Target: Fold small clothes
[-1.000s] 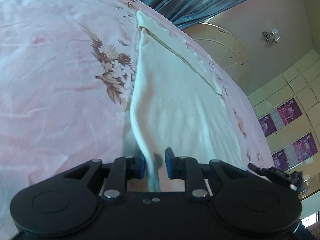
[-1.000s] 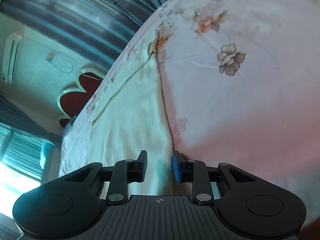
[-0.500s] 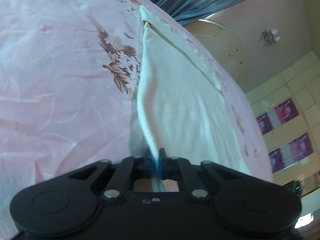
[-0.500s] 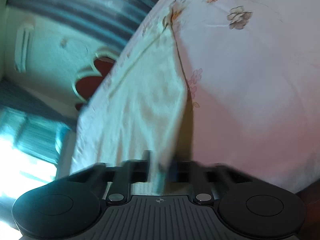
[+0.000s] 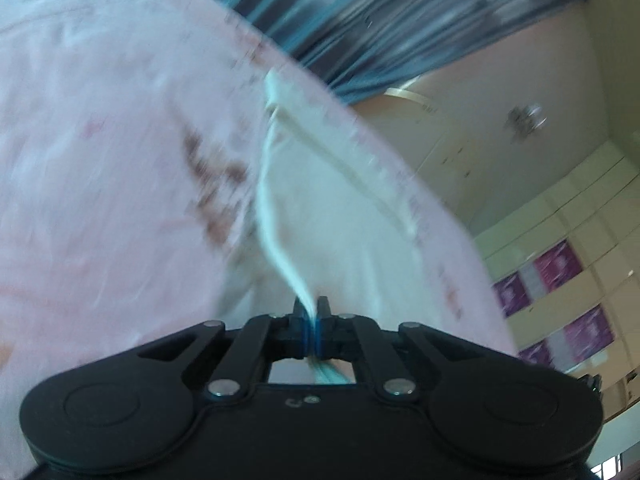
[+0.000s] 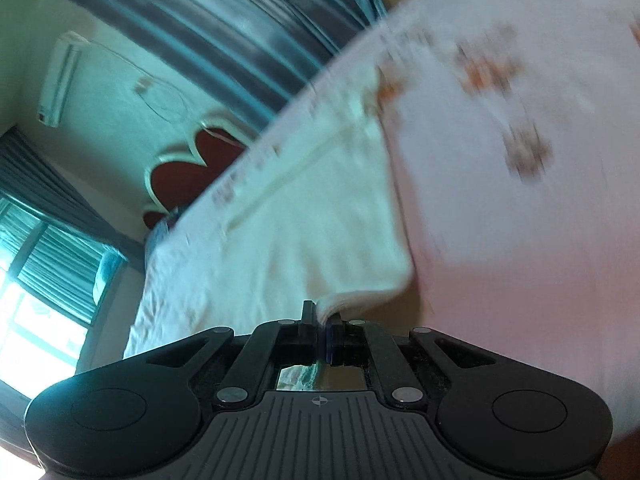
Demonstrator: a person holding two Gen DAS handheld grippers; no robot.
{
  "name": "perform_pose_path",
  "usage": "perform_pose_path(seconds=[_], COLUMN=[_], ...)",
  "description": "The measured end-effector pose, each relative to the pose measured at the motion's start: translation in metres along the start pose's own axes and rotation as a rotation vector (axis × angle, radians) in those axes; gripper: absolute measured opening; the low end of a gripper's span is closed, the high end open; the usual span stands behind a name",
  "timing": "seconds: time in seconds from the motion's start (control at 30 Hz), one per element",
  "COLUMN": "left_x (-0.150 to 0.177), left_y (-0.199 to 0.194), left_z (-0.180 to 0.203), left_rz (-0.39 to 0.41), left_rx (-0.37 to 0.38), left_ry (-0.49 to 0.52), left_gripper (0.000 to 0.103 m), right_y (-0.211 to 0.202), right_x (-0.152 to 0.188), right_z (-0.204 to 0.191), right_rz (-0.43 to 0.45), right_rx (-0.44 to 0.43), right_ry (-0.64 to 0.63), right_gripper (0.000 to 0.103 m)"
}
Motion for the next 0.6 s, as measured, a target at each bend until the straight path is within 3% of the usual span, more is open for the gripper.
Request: perform_pose_path(seconds=[0.2, 0.3, 0.47, 0.6], left_x=[-0.074, -0.119, -0.187, -0.219], left_y=[0.010, 0.035, 0.110, 0.173], left_z=[0.052, 0.068, 0.070, 0.052], left_rz=[0.118, 0.143, 0.117, 0.059], left_rx=[0.081, 0.075, 0.056, 0.023], left_ry=[0.032, 0.048, 0.042, 0.003], left_gripper=[0.003, 0.003, 0.003, 0.003], right_y=[0.021, 0.050, 0.118, 0.182], right_x=[-0.079, -0.125, -0.194, -0.235], right_z=[-0.044, -0.047, -0.026, 0.009], right_rz=[0.102, 0.133, 0.124, 0.074], right_rx=[0.007, 0.018, 0.057, 0.114], right_ry=[-0.082, -0.067, -0.032, 0.024], right_gripper=[0.003, 0.003, 0.003, 0.003])
Point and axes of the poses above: each gripper's, at about its wrist camera, not at the fingertips, and y roughly the way its jaws point, z to its right, x to its underside, the point moved 9 cm from there along y, roughly the way its jaws point, and after that the axes turned 7 degrees about -x, right-handed, at the moved point
